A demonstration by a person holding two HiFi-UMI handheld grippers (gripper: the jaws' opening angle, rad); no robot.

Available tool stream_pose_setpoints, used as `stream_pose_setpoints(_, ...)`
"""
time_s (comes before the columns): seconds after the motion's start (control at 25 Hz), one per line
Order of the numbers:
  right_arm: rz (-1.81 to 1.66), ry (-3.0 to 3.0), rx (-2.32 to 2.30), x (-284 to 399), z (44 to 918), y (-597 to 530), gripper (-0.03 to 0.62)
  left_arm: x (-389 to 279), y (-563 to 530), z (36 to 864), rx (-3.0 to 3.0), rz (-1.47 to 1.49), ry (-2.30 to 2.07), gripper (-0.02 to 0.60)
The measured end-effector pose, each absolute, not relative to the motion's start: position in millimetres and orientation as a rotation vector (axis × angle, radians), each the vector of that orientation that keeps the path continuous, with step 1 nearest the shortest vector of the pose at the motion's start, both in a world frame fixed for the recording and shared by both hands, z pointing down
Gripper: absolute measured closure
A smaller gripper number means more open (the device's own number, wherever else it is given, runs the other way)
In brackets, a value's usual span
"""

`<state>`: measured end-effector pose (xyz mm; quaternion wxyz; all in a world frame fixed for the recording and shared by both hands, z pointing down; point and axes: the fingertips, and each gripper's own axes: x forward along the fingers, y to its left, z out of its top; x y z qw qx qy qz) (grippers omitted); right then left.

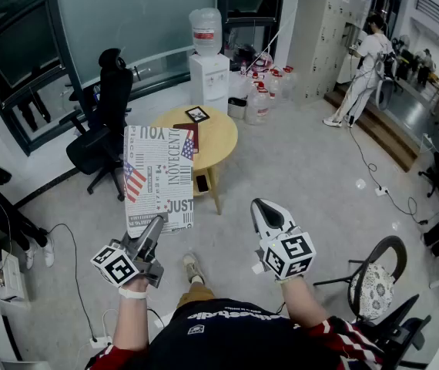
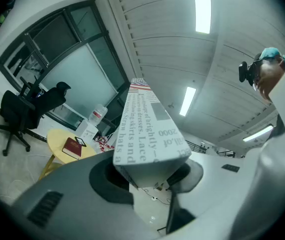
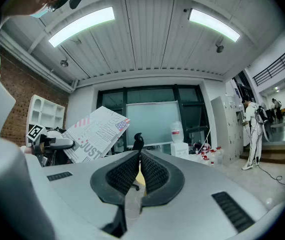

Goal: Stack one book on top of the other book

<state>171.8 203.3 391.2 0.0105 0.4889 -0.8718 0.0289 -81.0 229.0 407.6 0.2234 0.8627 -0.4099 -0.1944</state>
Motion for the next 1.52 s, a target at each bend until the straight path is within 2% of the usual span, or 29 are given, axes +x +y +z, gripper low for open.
stream_pose_setpoints(0.92,0.095,-2.767,1.462,158,397,204,0.565,-82,222,413,2.389,-0.52,-1.122,0.413)
stream_pose_setpoints(1.52,0.131,-2.721,1.49,175,398,153,0.565,-65,159,421,2.363,-0.534,-1.053,0.413)
